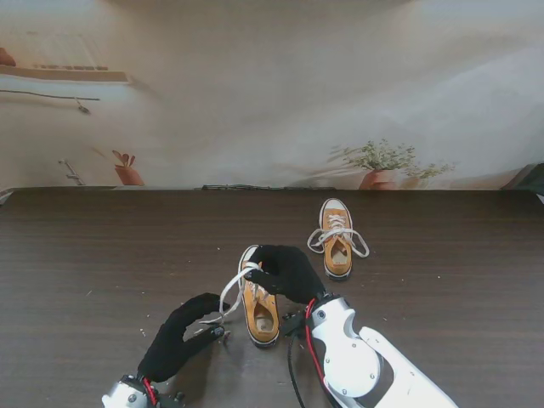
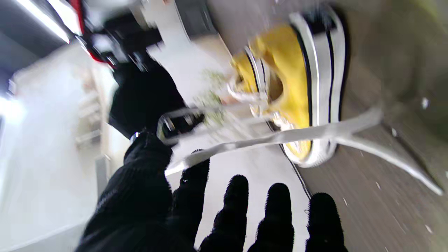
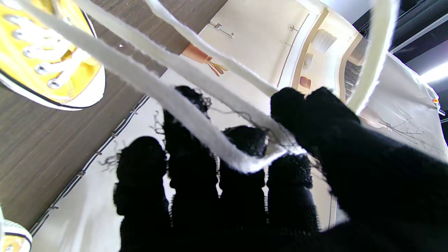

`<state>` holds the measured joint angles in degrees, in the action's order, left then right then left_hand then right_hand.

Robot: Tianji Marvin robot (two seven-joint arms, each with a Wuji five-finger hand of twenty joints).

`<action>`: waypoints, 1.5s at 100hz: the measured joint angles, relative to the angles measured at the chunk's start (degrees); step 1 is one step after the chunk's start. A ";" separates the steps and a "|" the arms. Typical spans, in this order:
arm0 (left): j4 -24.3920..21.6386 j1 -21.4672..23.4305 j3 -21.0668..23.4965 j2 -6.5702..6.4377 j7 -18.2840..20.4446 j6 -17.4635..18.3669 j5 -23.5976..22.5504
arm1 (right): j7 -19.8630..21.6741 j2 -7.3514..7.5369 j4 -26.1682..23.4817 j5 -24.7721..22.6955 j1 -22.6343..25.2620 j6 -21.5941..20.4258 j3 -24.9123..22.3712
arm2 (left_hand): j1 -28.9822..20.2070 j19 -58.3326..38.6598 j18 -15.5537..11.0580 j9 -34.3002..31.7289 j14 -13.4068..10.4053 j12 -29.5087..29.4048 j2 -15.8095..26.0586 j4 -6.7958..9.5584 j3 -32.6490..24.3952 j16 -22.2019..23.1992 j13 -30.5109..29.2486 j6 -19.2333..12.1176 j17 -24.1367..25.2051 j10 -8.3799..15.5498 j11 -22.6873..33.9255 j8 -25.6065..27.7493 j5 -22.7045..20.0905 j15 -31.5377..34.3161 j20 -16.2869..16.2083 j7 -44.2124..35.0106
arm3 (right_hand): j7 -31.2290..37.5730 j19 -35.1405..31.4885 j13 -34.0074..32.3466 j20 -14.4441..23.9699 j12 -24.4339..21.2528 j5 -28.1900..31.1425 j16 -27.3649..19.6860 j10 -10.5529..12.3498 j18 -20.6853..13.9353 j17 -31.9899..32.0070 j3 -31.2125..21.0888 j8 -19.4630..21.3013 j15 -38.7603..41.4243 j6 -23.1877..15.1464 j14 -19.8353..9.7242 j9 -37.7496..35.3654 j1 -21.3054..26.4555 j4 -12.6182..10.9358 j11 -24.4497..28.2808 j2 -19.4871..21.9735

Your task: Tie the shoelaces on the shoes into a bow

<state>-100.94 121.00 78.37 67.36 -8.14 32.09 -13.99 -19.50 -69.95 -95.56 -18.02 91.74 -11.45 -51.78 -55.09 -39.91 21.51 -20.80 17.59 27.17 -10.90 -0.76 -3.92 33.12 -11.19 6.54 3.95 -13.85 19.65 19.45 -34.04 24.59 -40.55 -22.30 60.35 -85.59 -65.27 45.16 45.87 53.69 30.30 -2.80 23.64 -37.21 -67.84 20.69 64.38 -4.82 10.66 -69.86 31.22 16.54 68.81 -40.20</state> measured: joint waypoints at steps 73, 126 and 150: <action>-1.00 0.64 -0.57 0.47 -12.47 -6.88 -6.47 | 0.27 0.09 -0.10 -1.76 -0.06 -0.12 0.28 | 2.19 -0.82 0.12 -3.17 1.16 0.00 0.92 0.51 -0.01 -0.01 -3.11 0.04 -1.92 0.00 -0.48 0.74 -0.60 0.49 -2.05 3.18 | 0.00 0.01 0.00 -0.01 -0.60 0.00 0.00 0.00 0.00 0.01 0.03 0.00 -0.07 -0.04 0.00 0.00 0.00 0.01 -0.57 0.00; 3.31 -9.43 -8.34 1.12 -18.37 -12.28 -11.20 | 0.13 1.01 -1.80 -6.68 1.45 -1.04 -0.78 | -5.45 -6.20 0.22 -4.39 1.26 0.00 -2.32 0.06 -0.04 0.00 -3.75 0.01 -2.55 0.00 2.88 6.38 -1.84 3.63 -1.35 -9.17 | 0.00 0.05 0.00 -0.01 -0.75 0.00 -0.09 -0.02 0.01 0.01 0.03 -0.01 -0.80 -0.08 0.00 0.00 0.00 0.01 -0.68 -0.13; 2.99 -8.39 -8.30 1.03 -17.80 -10.57 -13.41 | 0.53 1.17 -2.04 -6.88 1.76 -1.20 -1.09 | -5.38 -7.01 0.22 -4.77 1.26 0.00 -4.91 0.06 -0.89 -0.01 -3.75 -0.01 -2.58 0.00 3.17 14.96 -2.04 3.66 0.27 -25.73 | 0.00 0.05 0.00 -0.01 -0.77 0.00 -0.09 -0.02 0.01 0.01 0.03 -0.02 -0.81 -0.09 0.00 0.00 0.00 0.01 -0.68 -0.14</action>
<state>-97.95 112.61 70.07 68.39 -25.94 21.52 -27.40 -18.97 -68.77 -97.60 -24.90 93.50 -12.65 -52.87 -60.47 -46.92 21.73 -25.56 18.84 27.17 -15.82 -0.70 -4.81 33.11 -14.94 6.53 1.38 -13.86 22.82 34.42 -36.07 28.25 -40.29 -48.04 60.35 -85.54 -65.27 45.15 45.11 53.69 30.21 -2.82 23.65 -37.20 -67.82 20.67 63.56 -4.91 10.66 -69.85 31.23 16.55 68.13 -40.34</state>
